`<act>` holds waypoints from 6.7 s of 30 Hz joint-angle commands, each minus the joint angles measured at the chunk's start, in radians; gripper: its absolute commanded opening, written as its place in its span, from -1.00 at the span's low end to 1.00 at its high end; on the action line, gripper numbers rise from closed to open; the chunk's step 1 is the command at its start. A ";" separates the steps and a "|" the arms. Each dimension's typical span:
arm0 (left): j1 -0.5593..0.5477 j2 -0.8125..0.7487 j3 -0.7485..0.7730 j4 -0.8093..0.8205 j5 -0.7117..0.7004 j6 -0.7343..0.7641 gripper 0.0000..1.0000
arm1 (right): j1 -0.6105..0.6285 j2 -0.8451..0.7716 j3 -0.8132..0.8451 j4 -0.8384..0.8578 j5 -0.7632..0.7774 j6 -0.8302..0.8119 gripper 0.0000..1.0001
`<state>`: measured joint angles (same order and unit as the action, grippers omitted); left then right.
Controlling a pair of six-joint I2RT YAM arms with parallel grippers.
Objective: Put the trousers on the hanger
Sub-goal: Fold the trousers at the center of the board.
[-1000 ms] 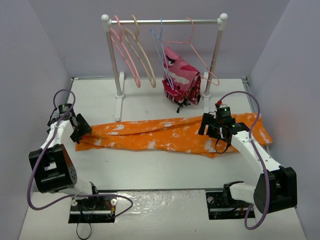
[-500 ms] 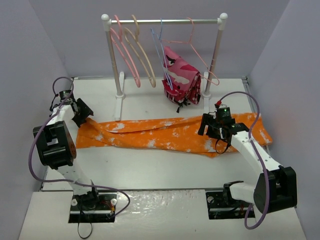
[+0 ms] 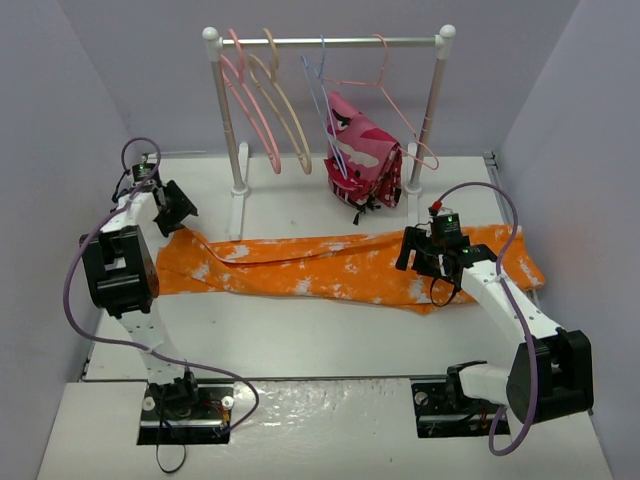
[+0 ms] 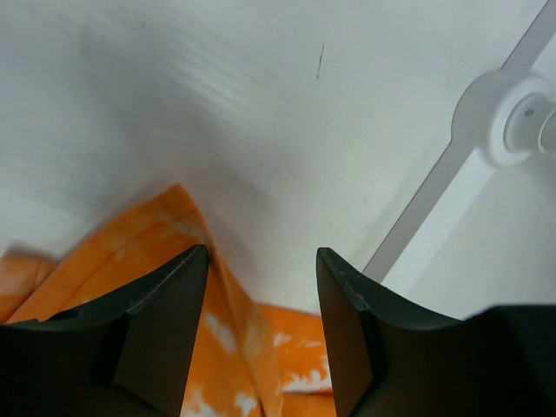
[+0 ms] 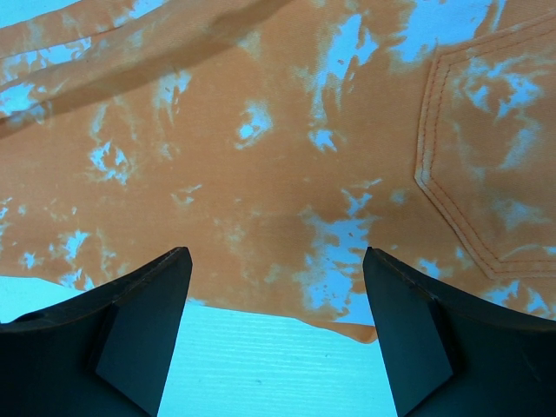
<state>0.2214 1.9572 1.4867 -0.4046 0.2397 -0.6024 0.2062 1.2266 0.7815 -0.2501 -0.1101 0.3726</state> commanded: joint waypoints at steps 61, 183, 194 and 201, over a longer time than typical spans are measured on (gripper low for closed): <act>0.206 -0.281 -0.311 -0.218 -0.102 0.144 -1.00 | 0.032 -0.033 -0.009 0.076 -0.044 -0.040 0.54; 0.124 -0.237 -0.455 -0.056 -0.216 0.165 -0.34 | 0.644 1.035 1.088 0.110 0.072 -0.708 -0.89; 0.124 -0.229 -0.440 -0.062 -0.208 0.167 -0.34 | 0.594 0.785 0.895 0.098 0.052 -0.667 -0.13; 0.121 -0.223 -0.435 -0.066 -0.207 0.172 -0.34 | 0.508 0.714 0.747 0.083 -0.038 -0.664 -0.15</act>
<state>0.3397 1.7010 1.0371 -0.4893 0.0582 -0.4314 0.7665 2.0200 1.5840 -0.1766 -0.0937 -0.2912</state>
